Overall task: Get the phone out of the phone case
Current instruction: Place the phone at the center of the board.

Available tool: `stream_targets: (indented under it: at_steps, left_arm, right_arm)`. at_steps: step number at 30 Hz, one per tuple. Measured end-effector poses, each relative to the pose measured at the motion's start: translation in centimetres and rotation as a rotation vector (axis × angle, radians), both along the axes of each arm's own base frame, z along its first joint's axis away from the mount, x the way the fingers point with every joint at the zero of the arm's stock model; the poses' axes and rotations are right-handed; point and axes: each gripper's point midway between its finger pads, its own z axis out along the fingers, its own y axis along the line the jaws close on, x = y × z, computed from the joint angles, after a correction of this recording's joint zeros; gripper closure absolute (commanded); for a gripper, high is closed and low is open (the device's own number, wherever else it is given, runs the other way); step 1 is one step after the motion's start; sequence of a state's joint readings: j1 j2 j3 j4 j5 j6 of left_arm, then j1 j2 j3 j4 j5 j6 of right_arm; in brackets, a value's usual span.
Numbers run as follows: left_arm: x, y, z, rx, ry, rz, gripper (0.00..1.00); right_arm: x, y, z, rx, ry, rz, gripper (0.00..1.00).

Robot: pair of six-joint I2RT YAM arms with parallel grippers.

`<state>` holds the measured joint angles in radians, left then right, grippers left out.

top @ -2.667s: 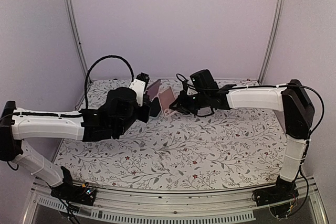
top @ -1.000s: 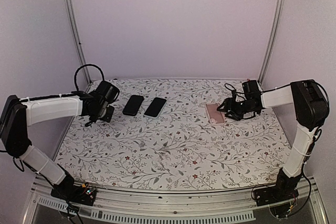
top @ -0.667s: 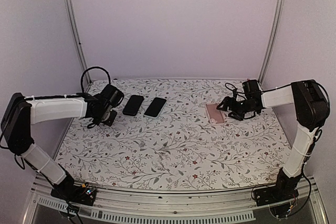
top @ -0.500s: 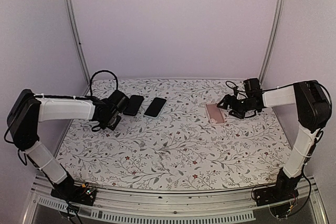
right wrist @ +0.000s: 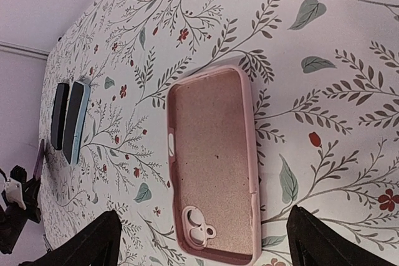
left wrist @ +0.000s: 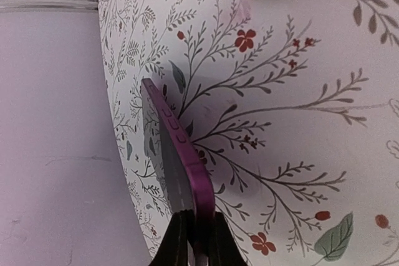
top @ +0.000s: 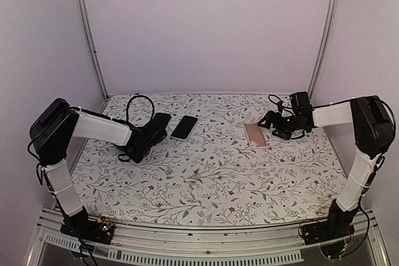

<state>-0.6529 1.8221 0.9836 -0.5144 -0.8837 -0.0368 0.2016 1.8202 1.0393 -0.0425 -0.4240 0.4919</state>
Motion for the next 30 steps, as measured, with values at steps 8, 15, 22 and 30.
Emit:
stream_targets:
  at_steps: [8, 15, 22, 30]
  left_arm:
    - [-1.1, -0.4, -2.6, -0.018, 0.114, -0.02, 0.83]
    - [-1.9, -1.7, -3.5, -0.108, 0.191, -0.022, 0.71]
    - [-2.1, -3.7, -3.3, -0.244, 0.219, -0.024, 0.64]
    - [-3.2, -5.9, -2.3, -0.42, 0.258, -0.027, 0.53]
  right_arm:
    - [0.0, 0.0, 0.0, -0.001, -0.001, 0.004, 0.05]
    - [-0.1, 0.1, 0.0, 0.002, 0.0, 0.007, 0.04]
    - [-0.3, 0.5, 0.0, -0.002, -0.002, 0.021, 0.03]
    - [-1.2, 2.2, -0.3, -0.031, 0.02, 0.059, 0.02]
